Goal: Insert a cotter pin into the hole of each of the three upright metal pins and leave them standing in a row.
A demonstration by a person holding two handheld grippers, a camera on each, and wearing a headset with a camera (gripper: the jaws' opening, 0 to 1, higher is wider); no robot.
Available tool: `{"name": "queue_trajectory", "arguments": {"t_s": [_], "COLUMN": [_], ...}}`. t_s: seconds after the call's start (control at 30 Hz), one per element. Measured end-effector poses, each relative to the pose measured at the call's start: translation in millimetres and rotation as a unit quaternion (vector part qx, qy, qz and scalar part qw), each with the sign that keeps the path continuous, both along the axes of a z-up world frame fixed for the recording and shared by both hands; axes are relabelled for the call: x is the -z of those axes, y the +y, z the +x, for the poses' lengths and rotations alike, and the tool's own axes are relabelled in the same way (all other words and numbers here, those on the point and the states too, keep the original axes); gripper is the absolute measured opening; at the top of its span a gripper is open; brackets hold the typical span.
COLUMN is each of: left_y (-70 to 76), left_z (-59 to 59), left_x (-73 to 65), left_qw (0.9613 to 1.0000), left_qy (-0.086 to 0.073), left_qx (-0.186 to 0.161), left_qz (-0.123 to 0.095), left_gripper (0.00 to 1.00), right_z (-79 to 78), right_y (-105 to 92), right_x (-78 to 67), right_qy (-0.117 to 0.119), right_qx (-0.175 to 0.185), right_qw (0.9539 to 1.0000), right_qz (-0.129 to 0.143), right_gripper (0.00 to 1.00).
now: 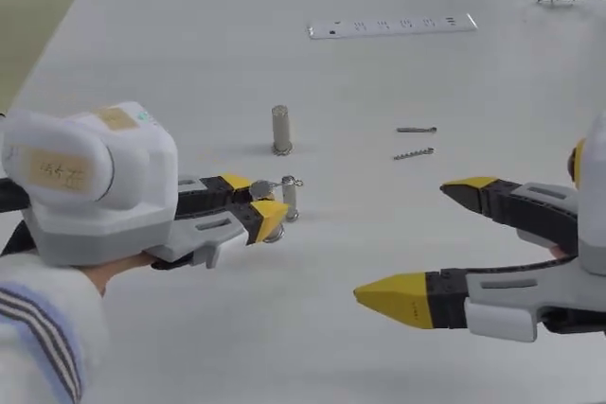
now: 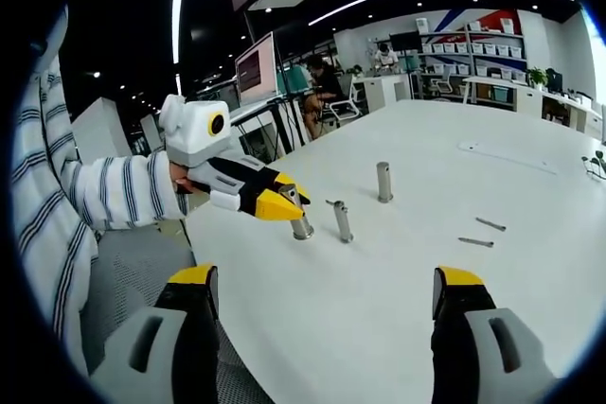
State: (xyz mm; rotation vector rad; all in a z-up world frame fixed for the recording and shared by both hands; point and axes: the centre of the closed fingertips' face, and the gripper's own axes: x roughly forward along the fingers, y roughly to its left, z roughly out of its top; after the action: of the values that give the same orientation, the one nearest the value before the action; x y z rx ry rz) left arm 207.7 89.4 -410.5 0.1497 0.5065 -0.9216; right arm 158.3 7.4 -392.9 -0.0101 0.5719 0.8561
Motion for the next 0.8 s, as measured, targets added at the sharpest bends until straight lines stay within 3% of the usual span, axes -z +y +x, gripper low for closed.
{"name": "queue_trajectory", "arguments": {"t_s": [0.3, 0.53, 0.6, 0.8], "left_y": [-16.0, -22.0, -23.9, -29.6], "left_z": [-6.2, -4.3, -4.1, -2.0], "left_x": [14.1, 25.6, 27.7, 31.6], "left_qw": [0.9998, 0.9997, 0.9995, 0.9995], "left_qy": [0.014, 0.015, 0.009, 0.012], "left_qx": [0.011, 0.004, 0.007, 0.000], "left_qz": [0.002, 0.021, 0.029, 0.030], "left_gripper": [0.09, 0.09, 0.09, 0.09], "right_z": [-4.1, -6.2, -6.0, -6.1], "right_y": [1.4, 1.1, 0.8, -0.4], "right_x": [2.0, 3.7, 3.6, 4.1], "right_qy": [0.010, 0.012, 0.012, 0.013], "right_qx": [-0.006, -0.014, -0.014, -0.015], "right_qw": [0.9999, 0.9998, 0.9998, 0.9998], "right_qz": [0.003, -0.002, -0.002, -0.001], "right_gripper": [0.94, 0.93, 0.93, 0.93]}}
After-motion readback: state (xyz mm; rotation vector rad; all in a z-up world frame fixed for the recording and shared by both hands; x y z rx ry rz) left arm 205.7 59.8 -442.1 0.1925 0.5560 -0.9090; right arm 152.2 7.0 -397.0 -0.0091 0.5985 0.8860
